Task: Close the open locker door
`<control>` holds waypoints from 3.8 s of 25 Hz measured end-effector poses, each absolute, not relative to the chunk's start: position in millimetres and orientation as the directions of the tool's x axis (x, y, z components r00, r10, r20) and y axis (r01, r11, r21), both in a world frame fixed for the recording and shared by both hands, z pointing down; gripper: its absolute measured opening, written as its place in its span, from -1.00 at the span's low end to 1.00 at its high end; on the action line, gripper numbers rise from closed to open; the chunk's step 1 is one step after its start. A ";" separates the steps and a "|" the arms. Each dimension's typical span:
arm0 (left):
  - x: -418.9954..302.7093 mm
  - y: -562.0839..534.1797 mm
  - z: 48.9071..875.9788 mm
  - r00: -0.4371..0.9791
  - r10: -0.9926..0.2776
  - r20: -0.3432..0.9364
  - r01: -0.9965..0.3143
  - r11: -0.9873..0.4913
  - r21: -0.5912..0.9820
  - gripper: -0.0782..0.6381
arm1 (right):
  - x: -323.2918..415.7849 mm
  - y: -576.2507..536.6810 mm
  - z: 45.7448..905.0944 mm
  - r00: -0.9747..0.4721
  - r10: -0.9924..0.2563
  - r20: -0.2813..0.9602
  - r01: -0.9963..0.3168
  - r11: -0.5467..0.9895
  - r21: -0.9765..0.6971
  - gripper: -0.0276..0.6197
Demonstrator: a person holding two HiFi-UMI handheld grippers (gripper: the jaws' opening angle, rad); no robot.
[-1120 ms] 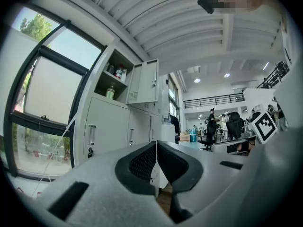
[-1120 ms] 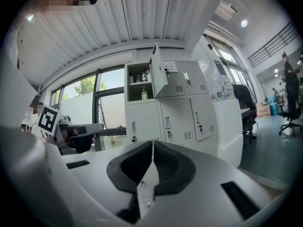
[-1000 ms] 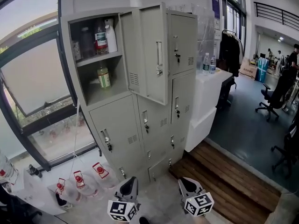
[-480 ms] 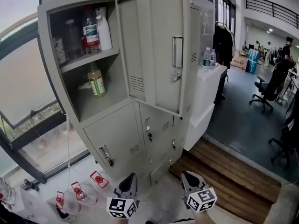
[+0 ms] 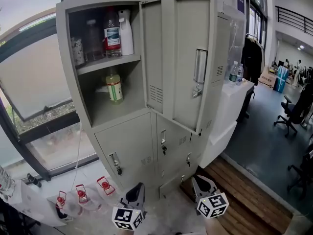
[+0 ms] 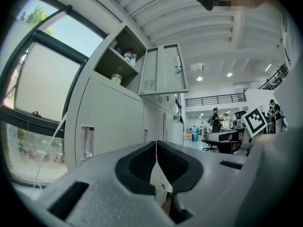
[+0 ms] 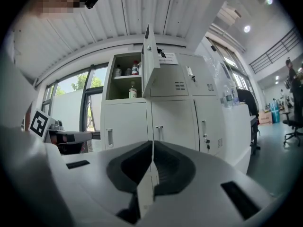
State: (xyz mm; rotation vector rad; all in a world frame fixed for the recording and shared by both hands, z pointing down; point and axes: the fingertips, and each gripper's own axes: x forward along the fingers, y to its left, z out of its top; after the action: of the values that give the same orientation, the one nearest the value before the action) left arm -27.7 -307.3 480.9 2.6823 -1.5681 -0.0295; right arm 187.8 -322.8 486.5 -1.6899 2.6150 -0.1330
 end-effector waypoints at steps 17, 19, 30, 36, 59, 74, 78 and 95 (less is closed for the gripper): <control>-24.2 -291.6 473.5 0.361 -0.932 -0.005 -0.932 -0.361 0.032 -0.75 | 221.6 -401.9 325.9 -0.538 -0.811 -0.231 -0.841 0.535 0.083 -0.86; -27.8 -288.9 473.0 0.343 -0.939 -0.005 -0.939 -0.343 0.029 -0.75 | 216.9 -407.4 315.6 -0.555 -0.796 -0.244 -0.830 0.549 0.098 -0.86; -54.0 -276.8 471.1 0.241 -0.971 -0.009 -0.970 -0.241 0.020 -0.75 | 186.4 -410.8 300.2 -0.628 -0.723 -0.289 -0.769 0.633 0.085 -0.86; -56.9 -277.6 472.1 0.225 -0.974 0.002 -0.974 -0.225 0.010 -0.75 | 188.2 -410.1 291.3 -0.624 -0.709 -0.329 -0.766 0.637 0.081 -0.86; -101.3 -280.2 472.4 0.190 -0.982 0.003 -0.982 -0.190 0.024 -0.74 | 95.1 -378.5 267.9 -0.758 -0.555 -0.343 -0.628 0.762 0.157 -0.86; -164.7 -277.1 468.7 0.132 -0.991 -0.010 -0.991 -0.132 0.010 -0.75 | 8.5 -375.8 261.8 -0.817 -0.464 -0.343 -0.544 0.818 0.186 -0.86; -188.0 -275.1 471.7 0.109 -0.994 -0.004 -0.994 -0.109 0.007 -0.75 | -15.5 -378.8 261.0 -0.826 -0.450 -0.341 -0.529 0.827 0.190 -0.86; -258.9 -273.8 472.0 0.079 -0.996 -0.033 -0.996 -0.081 0.042 -0.74 | -102.7 -406.3 264.0 -0.840 -0.456 -0.292 -0.523 0.824 0.218 -0.86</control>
State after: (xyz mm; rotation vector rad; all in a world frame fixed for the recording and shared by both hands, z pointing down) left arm -258.9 -273.8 472.0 2.3012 -2.1238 -0.0824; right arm -102.7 -406.3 264.0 -0.7570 2.7796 0.4276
